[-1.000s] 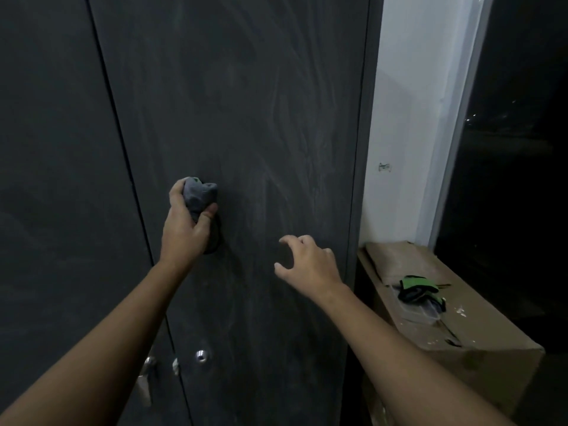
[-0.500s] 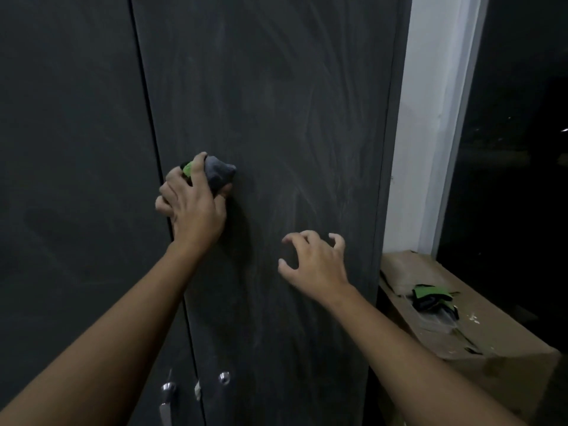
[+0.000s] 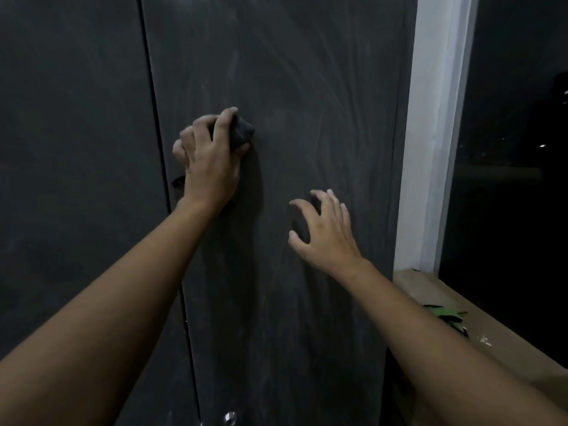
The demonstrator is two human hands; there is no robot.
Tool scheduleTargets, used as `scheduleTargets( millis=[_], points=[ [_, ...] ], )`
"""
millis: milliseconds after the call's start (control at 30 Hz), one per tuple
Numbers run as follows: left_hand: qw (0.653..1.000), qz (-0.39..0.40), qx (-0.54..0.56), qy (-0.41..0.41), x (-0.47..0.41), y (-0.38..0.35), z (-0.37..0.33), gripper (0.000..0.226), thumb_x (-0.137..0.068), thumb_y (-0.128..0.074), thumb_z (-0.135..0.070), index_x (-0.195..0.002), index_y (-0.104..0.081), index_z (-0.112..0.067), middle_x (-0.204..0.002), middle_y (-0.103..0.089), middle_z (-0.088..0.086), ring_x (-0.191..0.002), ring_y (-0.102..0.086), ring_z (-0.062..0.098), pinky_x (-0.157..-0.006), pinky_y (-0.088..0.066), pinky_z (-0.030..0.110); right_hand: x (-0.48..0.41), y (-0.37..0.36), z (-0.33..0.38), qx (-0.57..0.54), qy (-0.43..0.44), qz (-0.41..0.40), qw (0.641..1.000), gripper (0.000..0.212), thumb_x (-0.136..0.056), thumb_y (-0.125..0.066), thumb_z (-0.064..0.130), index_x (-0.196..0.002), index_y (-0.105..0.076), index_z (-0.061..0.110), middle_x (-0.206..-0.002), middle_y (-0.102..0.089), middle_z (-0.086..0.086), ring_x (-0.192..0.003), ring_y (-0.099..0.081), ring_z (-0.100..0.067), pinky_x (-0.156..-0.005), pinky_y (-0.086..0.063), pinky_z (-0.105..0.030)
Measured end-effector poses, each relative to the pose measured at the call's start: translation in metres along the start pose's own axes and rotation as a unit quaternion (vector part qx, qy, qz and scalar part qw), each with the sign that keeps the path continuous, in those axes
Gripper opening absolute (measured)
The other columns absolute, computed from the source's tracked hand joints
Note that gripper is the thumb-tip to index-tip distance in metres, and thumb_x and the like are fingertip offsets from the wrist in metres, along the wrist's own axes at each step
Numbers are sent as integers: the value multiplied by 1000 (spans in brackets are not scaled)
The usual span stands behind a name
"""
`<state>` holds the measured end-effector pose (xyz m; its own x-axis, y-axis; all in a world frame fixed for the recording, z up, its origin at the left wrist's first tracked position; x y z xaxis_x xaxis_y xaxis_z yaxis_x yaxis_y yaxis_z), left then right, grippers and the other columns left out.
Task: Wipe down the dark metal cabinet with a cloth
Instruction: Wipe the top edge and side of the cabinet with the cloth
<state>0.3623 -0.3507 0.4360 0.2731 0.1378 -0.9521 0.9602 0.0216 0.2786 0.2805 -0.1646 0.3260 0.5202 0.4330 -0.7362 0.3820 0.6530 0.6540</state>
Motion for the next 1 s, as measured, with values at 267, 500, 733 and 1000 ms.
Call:
scheduleTargets(
  millis=[267, 500, 733, 1000],
  points=[
    [996, -69, -29, -42, -70, 15, -6, 52, -93, -51, -43, -143, -45, -28, -135, -46, 8, -121, -41, 36, -98, -38, 50, -50, 26, -38, 24, 46, -54, 997, 73, -91, -55, 51, -155, -25, 34, -161, -9, -9, -152, -3, -31, -122, -6, -59],
    [987, -142, -56, 52, -110, 17, -27, 52, -97, -46, -37, -147, -40, -27, -139, -41, 14, -125, -36, 37, -101, -31, 45, -94, 55, -84, 22, 67, -104, 992, 68, -92, -53, 54, -152, -23, 47, -163, -4, -2, -152, 9, -34, -119, 4, -64],
    [985, -130, -84, 81, -126, -2, -61, 54, -99, -41, -43, -149, -35, -23, -141, -35, 15, -125, -33, 37, -103, -30, 49, -141, 101, -126, 7, 64, -144, 987, 61, -96, -40, 53, -153, -20, 49, -166, -2, 9, -153, 8, -24, -116, 7, -67],
    [986, 8, -142, -86, -86, -46, -99, 54, -101, -40, -48, -150, -32, -29, -145, -30, 8, -125, -26, 31, -103, -29, 51, -182, 125, -120, -6, 113, -180, 977, 61, -93, -38, 48, -153, -27, 43, -165, -9, 6, -154, 6, -27, -116, 8, -66]
  ],
)
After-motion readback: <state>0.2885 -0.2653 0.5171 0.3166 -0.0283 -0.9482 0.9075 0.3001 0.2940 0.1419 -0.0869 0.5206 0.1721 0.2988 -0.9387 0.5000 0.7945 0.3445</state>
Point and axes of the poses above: each hand's wrist, its own x-axis away from the middle knuckle, its own y-axis out of the back of the hand, z = x × y, the point moved 3 cm from there along -x, towards the middle knuckle
